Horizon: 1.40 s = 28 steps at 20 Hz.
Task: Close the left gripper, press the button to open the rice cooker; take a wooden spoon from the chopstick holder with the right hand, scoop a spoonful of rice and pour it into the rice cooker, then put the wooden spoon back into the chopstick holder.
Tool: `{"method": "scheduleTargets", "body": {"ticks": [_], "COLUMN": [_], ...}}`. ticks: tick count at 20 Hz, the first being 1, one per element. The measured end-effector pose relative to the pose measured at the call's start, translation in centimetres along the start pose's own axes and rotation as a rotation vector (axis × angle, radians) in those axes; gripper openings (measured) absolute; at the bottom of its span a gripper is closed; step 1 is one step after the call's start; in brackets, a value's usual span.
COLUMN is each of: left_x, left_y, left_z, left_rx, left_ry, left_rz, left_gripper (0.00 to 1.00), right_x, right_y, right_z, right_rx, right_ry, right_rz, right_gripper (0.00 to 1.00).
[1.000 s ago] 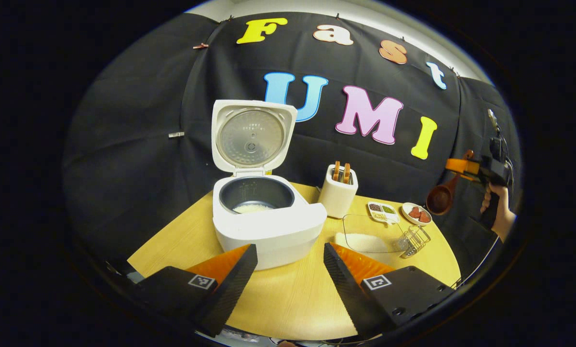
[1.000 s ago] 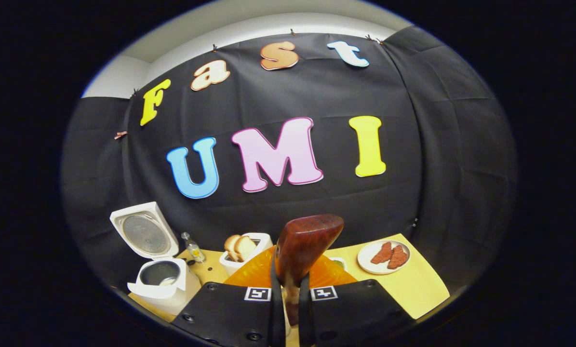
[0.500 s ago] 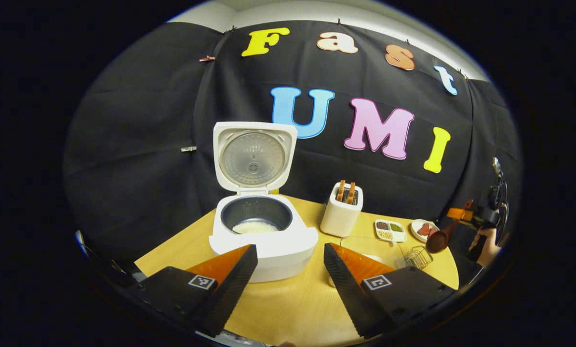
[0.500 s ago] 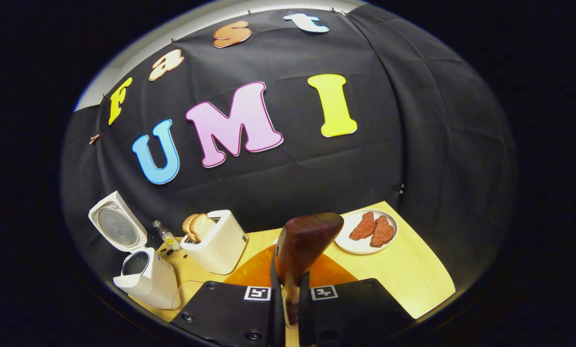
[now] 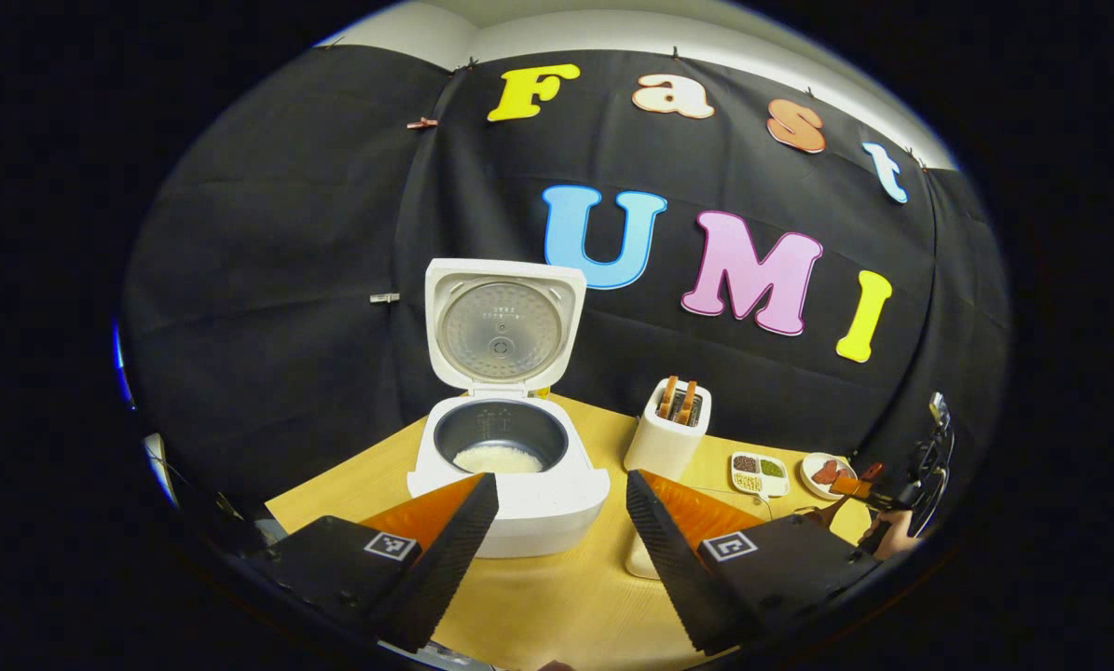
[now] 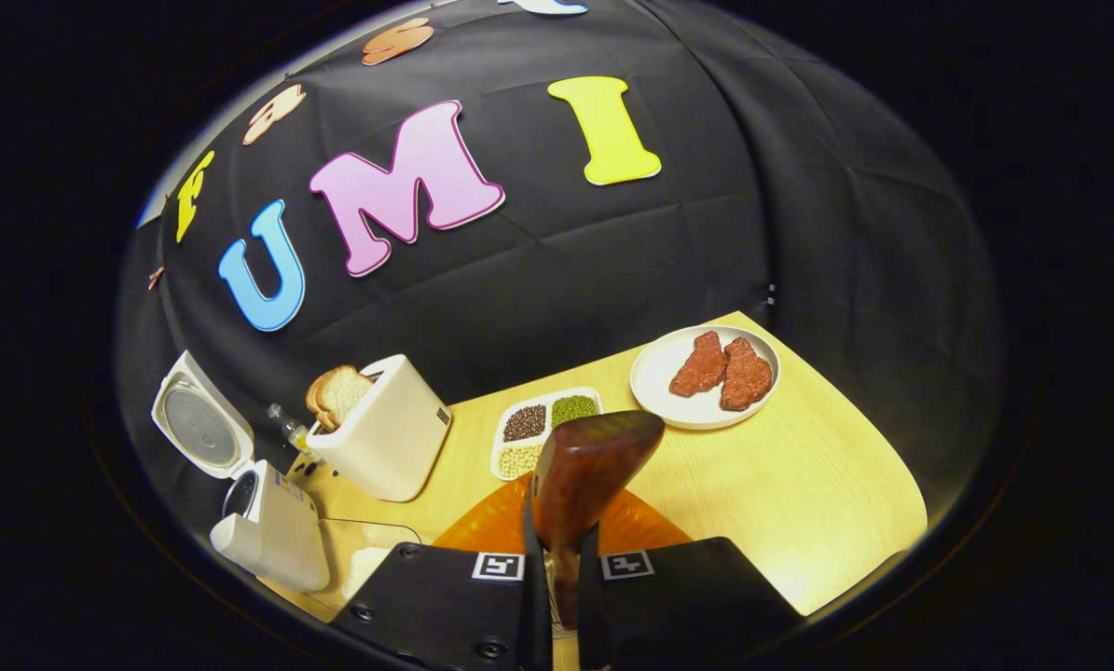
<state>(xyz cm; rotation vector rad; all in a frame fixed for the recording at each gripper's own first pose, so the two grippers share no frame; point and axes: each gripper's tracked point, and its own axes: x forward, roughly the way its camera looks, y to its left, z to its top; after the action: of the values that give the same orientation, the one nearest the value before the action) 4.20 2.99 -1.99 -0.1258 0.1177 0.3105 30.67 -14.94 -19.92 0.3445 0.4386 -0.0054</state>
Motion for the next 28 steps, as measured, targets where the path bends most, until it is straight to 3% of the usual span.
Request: {"method": "scheduleTargets", "body": {"ticks": [4,10,12,15,20,23,28], "left_x": [-0.2,0.0,0.3,1.0,2.9,4.6,7.4], "left_y": [2.5,5.6,6.2,6.4,5.8,6.4,5.6], "left_z": [0.9,4.7,6.3,8.6,12.2,15.7,24.3], "left_rx": [-0.021,-0.007,0.011,0.031,0.042,0.017,-0.021], "left_ry": [-0.014,-0.086,-0.11,-0.146,-0.183,-0.22,-0.348], "left_rz": [0.067,0.118,0.124,0.111,0.063,0.09,0.003], "left_gripper": [0.95,0.96,0.96,0.96,0.95,0.95,0.95], "right_x": [1.0,0.0,-0.8,-2.9,-7.1,-10.0,-14.1], "right_y": [0.1,-1.0,-1.1,-1.6,-2.2,-2.1,-3.0], "right_z": [-0.9,-0.5,0.2,1.5,2.6,3.4,5.1], "right_rx": [0.051,0.077,0.074,0.035,-0.045,-0.11,-0.206], "right_ry": [0.016,0.004,-0.021,-0.066,-0.123,-0.162,-0.224], "right_rz": [-0.01,-0.047,-0.052,-0.071,-0.11,-0.124,-0.178], "right_gripper": [0.16,0.25,0.67,0.97,0.99,0.99,0.98]}}
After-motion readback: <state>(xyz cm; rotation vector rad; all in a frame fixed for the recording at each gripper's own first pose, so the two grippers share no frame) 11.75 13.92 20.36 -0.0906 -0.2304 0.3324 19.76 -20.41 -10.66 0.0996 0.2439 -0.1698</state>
